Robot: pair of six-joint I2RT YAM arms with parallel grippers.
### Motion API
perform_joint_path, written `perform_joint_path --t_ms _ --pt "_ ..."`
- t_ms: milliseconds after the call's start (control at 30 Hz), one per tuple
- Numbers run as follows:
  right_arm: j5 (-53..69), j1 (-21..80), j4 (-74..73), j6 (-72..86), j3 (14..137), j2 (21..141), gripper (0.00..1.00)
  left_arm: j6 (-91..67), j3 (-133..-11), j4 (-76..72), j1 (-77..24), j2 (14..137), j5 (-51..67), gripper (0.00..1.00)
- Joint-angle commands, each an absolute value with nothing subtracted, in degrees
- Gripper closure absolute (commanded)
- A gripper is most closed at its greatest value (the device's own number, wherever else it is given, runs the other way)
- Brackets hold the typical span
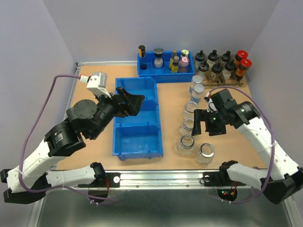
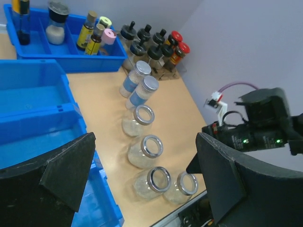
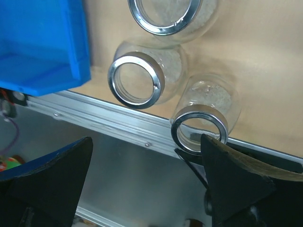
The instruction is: Organize the condiment bottles
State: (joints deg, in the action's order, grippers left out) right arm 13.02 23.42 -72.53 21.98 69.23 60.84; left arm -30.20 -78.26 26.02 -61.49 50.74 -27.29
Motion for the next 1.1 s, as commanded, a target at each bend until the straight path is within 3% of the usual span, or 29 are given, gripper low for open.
perform_joint_path --t_ms 0,433,833,1067 --pt "6.77 30.22 -73.92 19.78 71.19 63.80 0.00 -31.90 -79.81 27.42 -61.52 49.75 -32.08 0.01" --pt "-2.37 44.64 -69.36 21.00 68.91 72.24 0.00 -36.65 -75.76 29.09 -61.52 44.30 -32.87 0.01" --pt "-9.22 47.46 -62.76 23.64 66.45 78.66 0.00 -37.00 -75.50 29.79 -61.44 43.33 -32.96 0.01" --pt "-7.21 47.46 -59.16 24.43 62.06 79.63 0.00 -37.26 -74.97 30.15 -61.44 42.19 -32.87 0.01"
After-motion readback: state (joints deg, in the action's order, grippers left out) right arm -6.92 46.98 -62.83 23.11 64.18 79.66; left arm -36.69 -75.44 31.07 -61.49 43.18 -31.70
